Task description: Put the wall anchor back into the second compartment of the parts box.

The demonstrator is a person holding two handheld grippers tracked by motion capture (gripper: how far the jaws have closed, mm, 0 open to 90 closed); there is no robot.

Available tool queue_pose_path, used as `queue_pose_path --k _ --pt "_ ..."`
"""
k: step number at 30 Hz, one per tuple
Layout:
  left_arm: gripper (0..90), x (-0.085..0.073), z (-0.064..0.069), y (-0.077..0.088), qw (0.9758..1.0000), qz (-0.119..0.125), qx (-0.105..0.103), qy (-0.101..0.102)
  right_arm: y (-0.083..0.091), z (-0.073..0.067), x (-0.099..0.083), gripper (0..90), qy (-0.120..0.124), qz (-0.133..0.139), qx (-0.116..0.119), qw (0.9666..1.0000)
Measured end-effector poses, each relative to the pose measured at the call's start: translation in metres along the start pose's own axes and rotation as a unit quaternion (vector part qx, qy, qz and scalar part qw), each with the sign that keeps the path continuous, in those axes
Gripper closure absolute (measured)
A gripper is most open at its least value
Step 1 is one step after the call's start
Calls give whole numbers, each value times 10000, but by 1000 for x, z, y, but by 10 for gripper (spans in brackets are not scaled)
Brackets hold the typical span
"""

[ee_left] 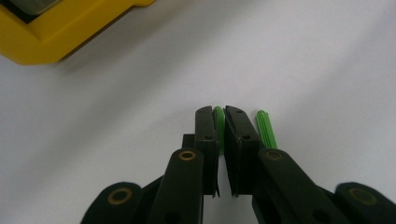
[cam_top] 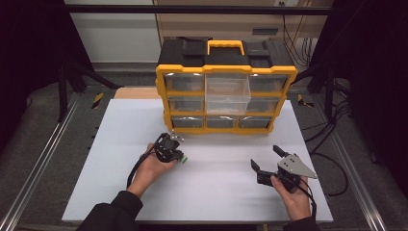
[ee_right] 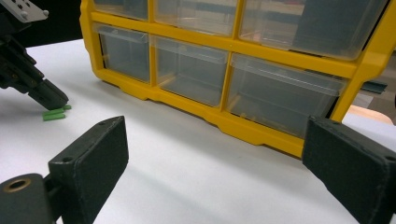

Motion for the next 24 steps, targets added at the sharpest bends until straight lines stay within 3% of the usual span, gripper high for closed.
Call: queue_pose_path --k 6,12,16,24 --pt "837 -3 1 1 9998 120 113 119 1 0 0 75 -20 -6 -10 10000" --pt "837 -5 1 13 9990 393 123 168 0 0 0 75 -73 25 20 10000" --pt "837 -5 4 23 9981 580 48 187 3 1 2 84 -389 154 129 9990" --pt "837 -2 7 40 9970 770 54 93 6 4 0 97 -299 244 46 9992"
Point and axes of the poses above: each handheld gripper's, and its own axes: y roughly backward along the jaws, x roughly out of its top, z roughly to its right, the point moved 1 cm from there along -y, roughly forward along the jaws, and after that the axes turned 12 degrees about -y, right-handed, at the moved point
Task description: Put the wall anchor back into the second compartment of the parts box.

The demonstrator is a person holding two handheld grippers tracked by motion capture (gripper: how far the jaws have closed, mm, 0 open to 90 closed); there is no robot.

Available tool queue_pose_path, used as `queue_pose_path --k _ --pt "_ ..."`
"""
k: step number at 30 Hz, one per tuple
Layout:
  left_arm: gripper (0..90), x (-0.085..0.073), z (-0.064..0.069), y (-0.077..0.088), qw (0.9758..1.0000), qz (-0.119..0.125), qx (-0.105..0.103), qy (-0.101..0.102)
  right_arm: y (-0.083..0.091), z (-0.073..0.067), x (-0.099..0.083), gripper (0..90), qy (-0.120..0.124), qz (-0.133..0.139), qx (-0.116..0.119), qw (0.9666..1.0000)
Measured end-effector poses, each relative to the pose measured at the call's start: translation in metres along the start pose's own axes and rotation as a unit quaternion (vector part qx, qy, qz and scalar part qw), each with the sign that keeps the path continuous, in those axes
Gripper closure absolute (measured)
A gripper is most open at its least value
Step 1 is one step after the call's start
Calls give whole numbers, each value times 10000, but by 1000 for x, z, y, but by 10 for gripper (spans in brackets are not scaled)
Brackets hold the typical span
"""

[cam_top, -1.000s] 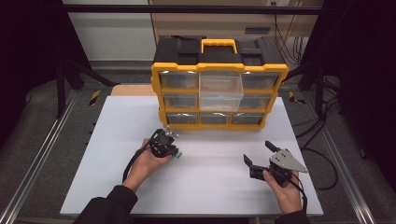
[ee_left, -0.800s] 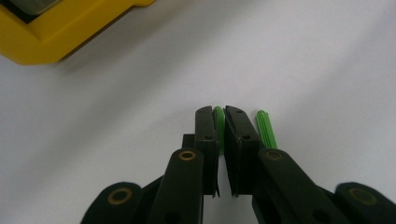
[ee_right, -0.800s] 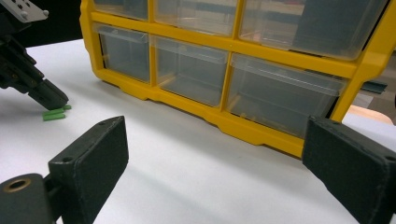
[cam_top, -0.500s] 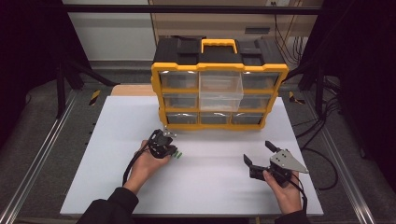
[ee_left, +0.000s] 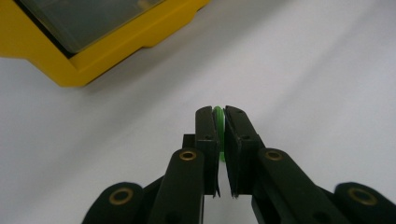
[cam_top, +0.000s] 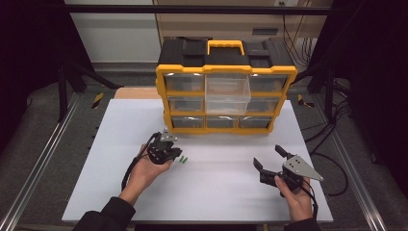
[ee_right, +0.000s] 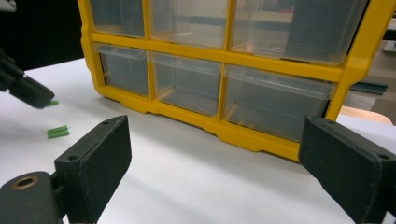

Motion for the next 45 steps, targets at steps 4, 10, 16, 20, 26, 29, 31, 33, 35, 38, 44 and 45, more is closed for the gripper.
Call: queue_pose_path --k 4,10,16,20,26,29,31,33,35,38,44,45 --pt "837 5 1 8 10000 44 20 -46 0 0 -2 95 60 -49 -1 10000" --pt "837 16 2 25 9996 258 30 -132 0 0 -2 92 54 -70 -15 10000" --pt "837 30 8 43 9985 521 38 -185 1 1 -2 92 49 -81 -21 10000" --pt "837 41 14 55 9972 669 40 -330 0 1 -2 92 66 -104 -15 9999" --pt "837 59 23 73 9954 827 40 -486 1 1 -2 91 26 -81 -30 10000" --pt "837 65 26 79 9946 874 57 -564 1 1 -1 92 6 -82 -42 10000" --pt "837 69 27 82 9942 902 54 -589 1 2 -1 91 6 -83 -43 10000" --pt "837 71 28 86 9938 925 50 -611 1 2 -1 91 -8 -94 -45 9999" --pt "837 74 29 90 9933 994 36 -592 1 2 -1 91 -9 -104 -43 9999" --pt "837 80 29 97 9920 1102 36 -613 1 1 -1 92 -32 -121 -38 9999" --pt "837 92 29 112 9893 1293 113 -662 1 2 -1 91 -23 -115 -40 9999" --pt "837 93 28 114 9890 1315 131 -668 2 1 -1 92 -80 -133 -29 9999"
Point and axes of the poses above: each handheld gripper's, and its own axes: y roughly backward along the jaws, x roughly out of its top, z roughly to its right, the point moved 1 cm from there along -y, roughly forward along the jaws, and after that the axes turned 12 degrees about -y, right-handed, at the moved point
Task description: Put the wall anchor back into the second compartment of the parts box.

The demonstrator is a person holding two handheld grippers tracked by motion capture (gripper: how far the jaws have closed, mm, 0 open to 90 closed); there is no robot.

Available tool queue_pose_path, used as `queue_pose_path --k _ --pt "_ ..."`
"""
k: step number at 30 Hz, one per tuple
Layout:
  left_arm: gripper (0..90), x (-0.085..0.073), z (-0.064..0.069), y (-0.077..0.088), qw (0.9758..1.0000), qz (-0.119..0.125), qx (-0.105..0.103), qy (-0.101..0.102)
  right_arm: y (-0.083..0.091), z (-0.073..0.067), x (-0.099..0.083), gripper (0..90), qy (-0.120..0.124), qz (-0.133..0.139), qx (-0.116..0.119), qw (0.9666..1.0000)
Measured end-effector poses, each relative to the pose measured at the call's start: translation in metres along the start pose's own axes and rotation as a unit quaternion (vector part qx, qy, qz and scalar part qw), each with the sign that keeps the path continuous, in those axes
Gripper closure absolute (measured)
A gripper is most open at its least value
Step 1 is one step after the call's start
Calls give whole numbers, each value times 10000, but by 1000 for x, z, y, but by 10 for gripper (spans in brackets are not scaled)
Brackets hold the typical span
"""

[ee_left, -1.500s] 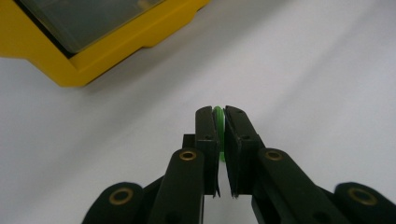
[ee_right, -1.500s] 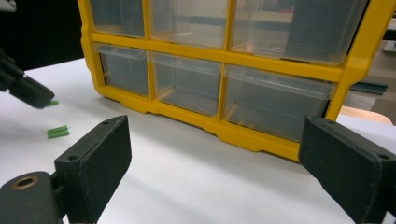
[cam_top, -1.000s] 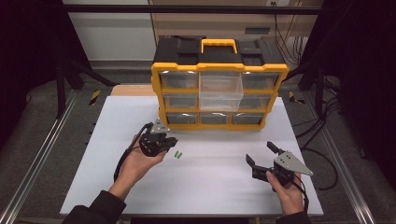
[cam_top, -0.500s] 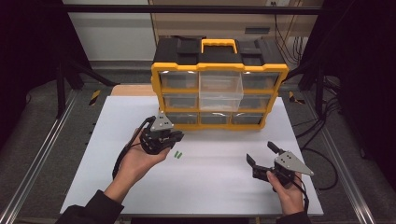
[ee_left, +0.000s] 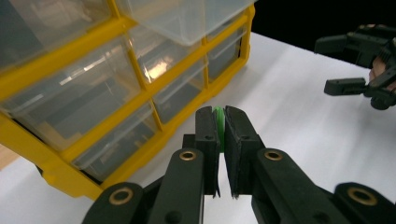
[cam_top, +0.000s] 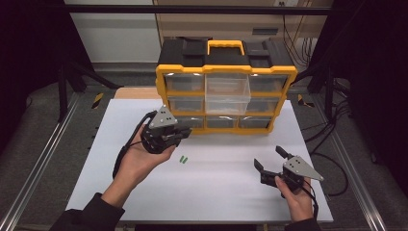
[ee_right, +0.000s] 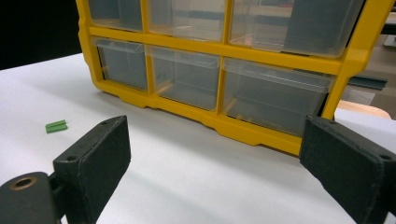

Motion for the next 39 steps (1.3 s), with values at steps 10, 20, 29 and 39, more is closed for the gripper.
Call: queue_pose_path --k 10,20,29,39 --pt "837 19 -4 13 9995 300 49 -13 -1 1 0 92 53 30 -19 10000" --pt "837 39 -7 22 9989 417 172 -152 0 1 1 92 79 52 -1 10000" --pt "837 54 -9 28 9978 619 197 -130 0 1 1 92 64 62 11 10000" --pt "837 63 -9 31 9939 1033 380 -78 -1 1 0 92 76 52 29 10000"
Point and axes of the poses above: each handheld gripper's, and its own axes: y roughly backward along the jaws, x roughly out of its top, z roughly to its right, the point moved 1 cm from there along -y, roughly forward along the jaws, and after that the axes turned 12 degrees about -y, right-handed, at the moved point
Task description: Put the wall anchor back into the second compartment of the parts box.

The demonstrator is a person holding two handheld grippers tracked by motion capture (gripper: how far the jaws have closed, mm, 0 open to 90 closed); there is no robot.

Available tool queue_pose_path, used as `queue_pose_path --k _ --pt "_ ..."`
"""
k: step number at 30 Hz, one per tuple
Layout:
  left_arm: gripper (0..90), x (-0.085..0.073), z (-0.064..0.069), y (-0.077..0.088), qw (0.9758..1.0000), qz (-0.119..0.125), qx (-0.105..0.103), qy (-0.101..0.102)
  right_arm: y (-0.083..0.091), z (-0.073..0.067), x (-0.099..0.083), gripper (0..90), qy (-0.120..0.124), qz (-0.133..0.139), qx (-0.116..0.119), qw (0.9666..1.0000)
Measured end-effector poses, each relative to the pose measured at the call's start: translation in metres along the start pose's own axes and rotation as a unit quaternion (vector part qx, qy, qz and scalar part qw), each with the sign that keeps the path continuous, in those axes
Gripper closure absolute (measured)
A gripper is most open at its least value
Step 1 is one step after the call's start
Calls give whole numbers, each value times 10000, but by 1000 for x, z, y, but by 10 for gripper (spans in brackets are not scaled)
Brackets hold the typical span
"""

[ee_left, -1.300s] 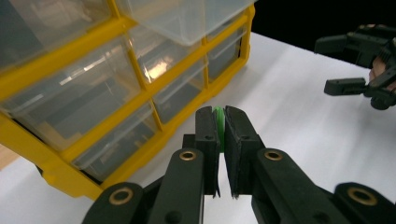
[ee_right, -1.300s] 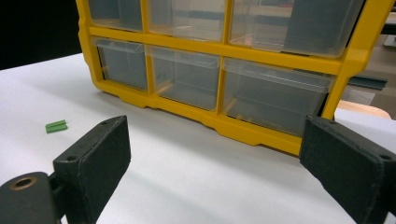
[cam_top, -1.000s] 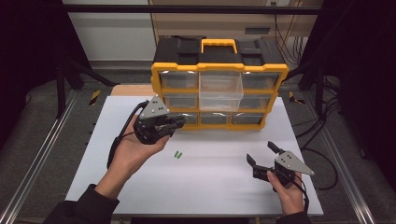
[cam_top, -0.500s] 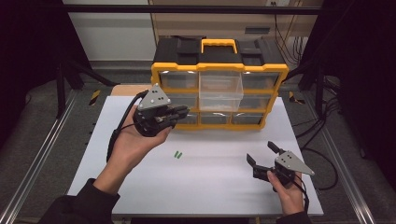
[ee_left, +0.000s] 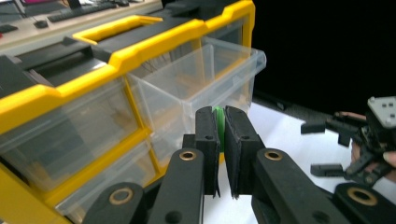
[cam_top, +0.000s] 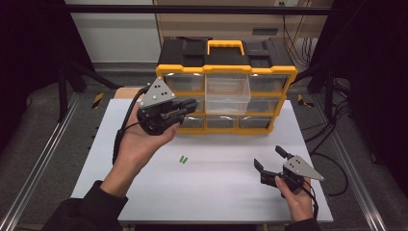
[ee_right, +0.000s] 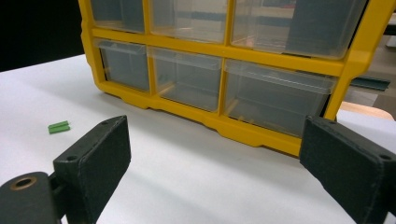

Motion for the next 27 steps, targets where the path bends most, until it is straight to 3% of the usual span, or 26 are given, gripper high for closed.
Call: queue_pose_path --k 8,18,27 --pt "837 5 -2 -5 9991 381 89 157 0 0 0 92 -3 0 -2 10000" --pt "837 11 -5 -15 9973 637 232 267 0 0 0 92 4 -9 9 10000" --pt "837 14 -12 -34 9969 614 311 377 0 0 0 92 -5 -42 38 10000"
Point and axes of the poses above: each handheld gripper's, and its own axes: y roughly backward along the jaws, x roughly out of its top, z roughly to its right, the point moved 1 cm from there along -y, roughly forward along the jaws, and after that the axes turned 12 degrees about -y, right-handed, at the moved point
